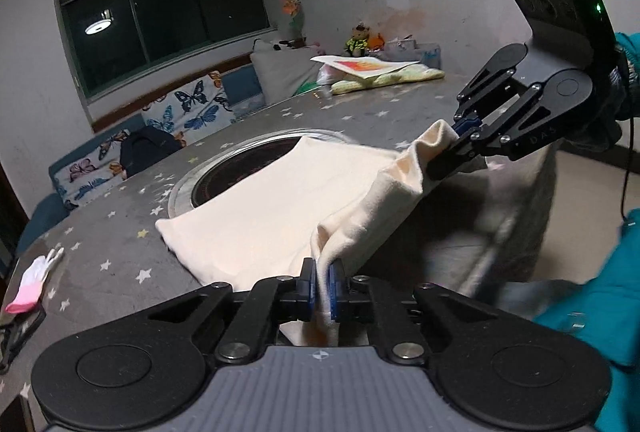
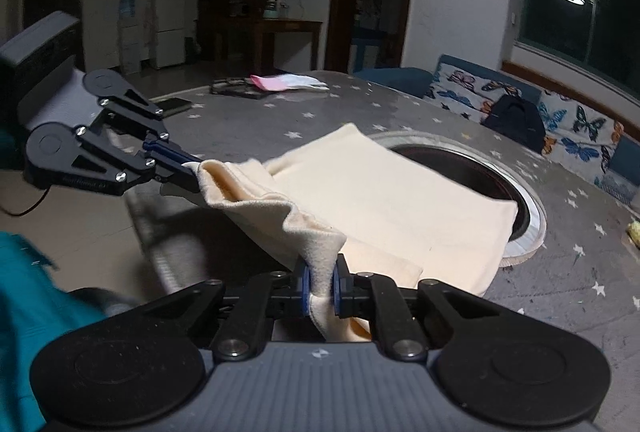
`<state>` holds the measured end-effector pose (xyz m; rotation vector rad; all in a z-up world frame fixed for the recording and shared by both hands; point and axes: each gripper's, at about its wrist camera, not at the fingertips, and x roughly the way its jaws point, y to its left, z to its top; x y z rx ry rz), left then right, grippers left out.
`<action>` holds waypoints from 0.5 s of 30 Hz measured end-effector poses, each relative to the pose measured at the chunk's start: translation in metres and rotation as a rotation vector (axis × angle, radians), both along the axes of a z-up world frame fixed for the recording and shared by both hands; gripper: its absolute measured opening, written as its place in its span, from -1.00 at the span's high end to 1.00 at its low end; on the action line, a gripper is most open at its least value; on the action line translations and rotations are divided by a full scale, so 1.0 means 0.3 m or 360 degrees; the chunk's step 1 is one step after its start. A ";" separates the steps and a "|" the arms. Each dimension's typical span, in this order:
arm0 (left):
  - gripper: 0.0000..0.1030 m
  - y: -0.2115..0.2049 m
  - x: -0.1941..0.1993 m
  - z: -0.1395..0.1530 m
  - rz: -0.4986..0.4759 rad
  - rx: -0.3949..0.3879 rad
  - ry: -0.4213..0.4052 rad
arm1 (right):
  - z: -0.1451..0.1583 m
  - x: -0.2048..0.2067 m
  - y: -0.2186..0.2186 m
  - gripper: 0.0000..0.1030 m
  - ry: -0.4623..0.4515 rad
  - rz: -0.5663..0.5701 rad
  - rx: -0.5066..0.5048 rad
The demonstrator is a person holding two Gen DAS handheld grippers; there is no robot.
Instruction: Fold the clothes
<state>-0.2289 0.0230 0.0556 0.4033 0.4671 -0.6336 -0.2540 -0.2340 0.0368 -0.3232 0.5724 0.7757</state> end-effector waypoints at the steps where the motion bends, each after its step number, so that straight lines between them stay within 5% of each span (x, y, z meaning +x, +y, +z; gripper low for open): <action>1: 0.87 0.009 -0.019 0.018 -0.0010 -0.0022 0.0022 | 0.016 -0.021 -0.003 0.82 0.0004 0.0016 -0.0002; 7: 0.86 0.029 -0.098 0.112 -0.0040 -0.0066 0.0083 | 0.116 -0.131 -0.021 0.82 0.0018 0.0103 -0.0011; 15: 0.86 0.031 0.074 0.166 0.0109 -0.0132 0.0060 | 0.202 0.045 0.027 0.82 -0.0124 0.0135 -0.0059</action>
